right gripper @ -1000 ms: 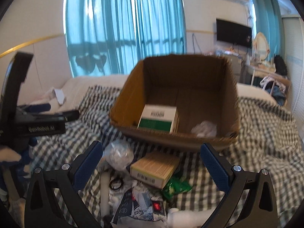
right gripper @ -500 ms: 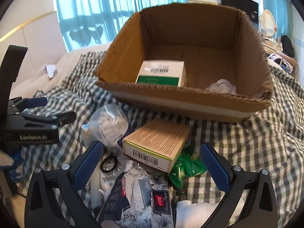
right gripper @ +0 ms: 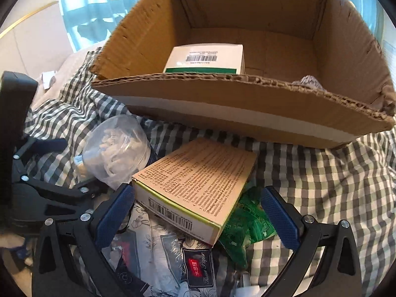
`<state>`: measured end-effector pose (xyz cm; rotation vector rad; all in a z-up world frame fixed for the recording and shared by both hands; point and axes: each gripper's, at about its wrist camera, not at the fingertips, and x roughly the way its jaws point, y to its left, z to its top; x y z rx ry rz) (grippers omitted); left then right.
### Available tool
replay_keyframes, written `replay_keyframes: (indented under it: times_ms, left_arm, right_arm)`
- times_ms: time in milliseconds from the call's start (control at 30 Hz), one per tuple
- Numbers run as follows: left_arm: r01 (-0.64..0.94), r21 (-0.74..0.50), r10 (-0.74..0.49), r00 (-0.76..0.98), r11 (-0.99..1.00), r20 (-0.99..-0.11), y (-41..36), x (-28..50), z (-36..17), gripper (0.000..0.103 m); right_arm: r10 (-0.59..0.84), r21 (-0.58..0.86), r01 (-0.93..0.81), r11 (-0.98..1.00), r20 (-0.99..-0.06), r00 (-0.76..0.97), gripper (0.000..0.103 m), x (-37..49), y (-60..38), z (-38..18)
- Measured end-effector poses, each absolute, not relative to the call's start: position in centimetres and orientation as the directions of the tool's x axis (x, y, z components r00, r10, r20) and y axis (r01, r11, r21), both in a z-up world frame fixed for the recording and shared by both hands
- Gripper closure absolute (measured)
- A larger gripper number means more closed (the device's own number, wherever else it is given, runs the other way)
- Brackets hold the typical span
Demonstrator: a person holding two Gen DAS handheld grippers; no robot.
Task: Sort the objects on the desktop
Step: 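Grasp the white-blue tube with the left tool while the right tool grasps the tan medicine box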
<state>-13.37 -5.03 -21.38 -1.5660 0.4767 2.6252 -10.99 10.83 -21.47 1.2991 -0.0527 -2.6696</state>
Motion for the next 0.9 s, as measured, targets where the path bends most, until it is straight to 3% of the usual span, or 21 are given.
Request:
replay_keyframes:
  times_ms: [100,167,300,533,700,900]
  left_arm:
    - [-0.205,0.237,-0.117,-0.467,-0.95,-0.876,-4.5,-14.2,-22.6,0.023]
    - [-0.217,0.265,-0.14,-0.464,-0.939,-0.875,-4.0,-14.4,-23.3,0.031]
    - [-0.224,0.248,-0.116,-0.476,-0.943,-0.872,-3.9,-14.1,-22.9,0.059]
    - [-0.199,0.19,-0.072,-0.485,-0.961,-0.871,-5.1,-13.8,-22.0,0.073]
    - [-0.209,0.155,-0.034,-0.488,-0.966,-0.872,-5.3,-13.6,-21.1,0.083]
    - [-0.183,0.103,0.009,-0.523,-0.978,-0.852,-5.4,-12.5,-19.3,0.084]
  right_arm:
    - [-0.168,0.105,0.138,-0.985,-0.775,-0.609,0.001,-11.1,10.8,-21.6]
    - [-0.174,0.111,0.139,-0.984,-0.773,-0.61,0.005,-11.0,10.9,-21.6]
    - [-0.181,0.122,0.137,-0.983,-0.774,-0.607,0.018,-10.6,11.3,-21.6]
    - [-0.105,0.084,0.062,-0.995,-0.784,-0.612,0.029,-9.1,13.5,-21.3]
    - [-0.084,0.075,0.041,-0.996,-0.778,-0.622,0.029,-8.8,13.9,-20.8]
    - [-0.065,0.036,0.058,-0.998,-0.762,-0.645,0.013,-9.5,12.7,-21.2]
